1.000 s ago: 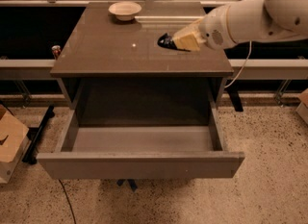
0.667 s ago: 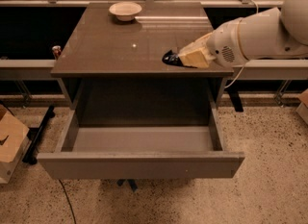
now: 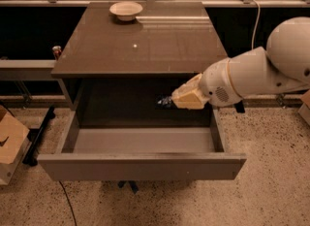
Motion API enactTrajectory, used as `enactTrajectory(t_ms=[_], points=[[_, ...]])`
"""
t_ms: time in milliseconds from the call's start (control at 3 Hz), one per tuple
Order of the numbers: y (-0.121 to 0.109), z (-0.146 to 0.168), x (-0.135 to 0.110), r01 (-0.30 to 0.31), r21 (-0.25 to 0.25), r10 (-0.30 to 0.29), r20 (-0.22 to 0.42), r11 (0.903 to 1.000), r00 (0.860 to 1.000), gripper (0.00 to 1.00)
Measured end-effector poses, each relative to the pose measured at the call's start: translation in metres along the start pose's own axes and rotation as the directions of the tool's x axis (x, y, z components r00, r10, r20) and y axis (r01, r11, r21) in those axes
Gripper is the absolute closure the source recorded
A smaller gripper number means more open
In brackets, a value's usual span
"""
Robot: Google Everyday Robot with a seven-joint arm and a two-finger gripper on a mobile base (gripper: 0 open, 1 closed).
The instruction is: Place rxbar blueberry into top drawer
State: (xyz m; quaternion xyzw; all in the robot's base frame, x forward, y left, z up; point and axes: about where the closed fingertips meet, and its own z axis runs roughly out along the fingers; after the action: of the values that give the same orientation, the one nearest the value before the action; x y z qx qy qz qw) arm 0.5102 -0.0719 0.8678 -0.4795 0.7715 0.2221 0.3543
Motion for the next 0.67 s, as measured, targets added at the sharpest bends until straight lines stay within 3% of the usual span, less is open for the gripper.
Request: enactTrajectory(t_ms=[667], points=[[0.012,0.088,0.019,0.017,-0.121,-0.017,-0.002,0.9925,1.000,1.00]])
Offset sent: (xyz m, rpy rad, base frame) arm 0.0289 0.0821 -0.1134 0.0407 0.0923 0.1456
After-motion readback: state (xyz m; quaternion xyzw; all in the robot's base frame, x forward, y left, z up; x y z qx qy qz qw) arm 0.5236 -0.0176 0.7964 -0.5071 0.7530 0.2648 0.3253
